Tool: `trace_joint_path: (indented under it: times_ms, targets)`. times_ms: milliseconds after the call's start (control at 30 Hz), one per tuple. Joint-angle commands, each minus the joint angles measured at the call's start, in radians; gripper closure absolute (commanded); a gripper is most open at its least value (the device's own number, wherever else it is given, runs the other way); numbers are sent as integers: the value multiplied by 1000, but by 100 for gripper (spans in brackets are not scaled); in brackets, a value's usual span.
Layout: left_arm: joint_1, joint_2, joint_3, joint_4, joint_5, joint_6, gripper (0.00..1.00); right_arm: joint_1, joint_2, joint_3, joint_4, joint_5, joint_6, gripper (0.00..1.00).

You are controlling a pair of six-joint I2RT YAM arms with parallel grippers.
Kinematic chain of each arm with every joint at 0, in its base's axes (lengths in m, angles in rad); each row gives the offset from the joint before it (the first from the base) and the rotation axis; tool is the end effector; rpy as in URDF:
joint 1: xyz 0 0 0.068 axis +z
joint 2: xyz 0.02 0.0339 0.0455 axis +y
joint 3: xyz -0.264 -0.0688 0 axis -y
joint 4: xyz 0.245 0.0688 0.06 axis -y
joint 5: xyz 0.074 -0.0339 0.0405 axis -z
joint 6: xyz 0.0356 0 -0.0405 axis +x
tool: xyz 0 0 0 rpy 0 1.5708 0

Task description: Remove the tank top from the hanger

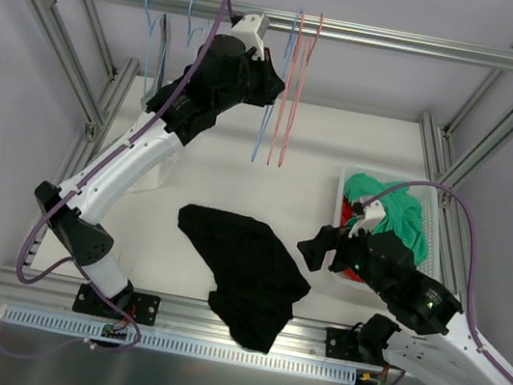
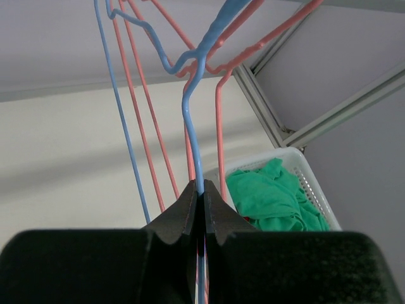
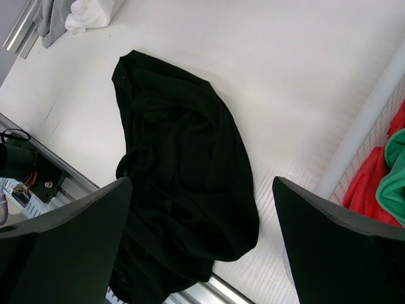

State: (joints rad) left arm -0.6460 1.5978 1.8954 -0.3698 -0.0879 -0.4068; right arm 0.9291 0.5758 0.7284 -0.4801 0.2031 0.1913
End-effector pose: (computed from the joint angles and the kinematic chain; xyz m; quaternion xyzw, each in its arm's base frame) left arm 0.2837 -0.2100 0.4987 0.0576 0.7298 -0.3141 0.6045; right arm 0.0864 0.1036 0.3188 -0.2366 0.7756 0.2380 0.5346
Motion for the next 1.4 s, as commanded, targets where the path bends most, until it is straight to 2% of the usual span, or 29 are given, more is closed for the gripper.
trace_joint_path:
  times_ms: [0,267,433,767,900,933,967,1133,1333,1367]
  targets:
    - [14,21,33,46,60,-41,100,1,-13,-1,14,-11,-16,1]
    - [12,8,-73,66,65,-104,100,1,47,-21,38,-47,-29,0]
    - [12,39,-44,92,154,-125,100,2,110,-46,124,-105,-23,1]
    - [12,62,-48,95,180,-125,100,2,159,-60,176,-131,-13,1]
    - [12,10,-102,95,96,-93,59,2,193,-50,201,-175,-41,1]
    - [12,-19,-113,94,74,-86,42,2,219,-41,204,-186,-58,1]
    - [12,-38,-142,94,50,-73,33,2,232,-38,210,-192,-65,0]
    - [12,-176,-220,94,-42,-37,1,13,315,-35,274,-244,-127,1]
    - [12,-380,-376,94,-97,-9,1,40,475,-26,353,-307,-239,0]
    - [12,-412,-445,94,-108,-9,1,51,501,-24,368,-309,-248,1]
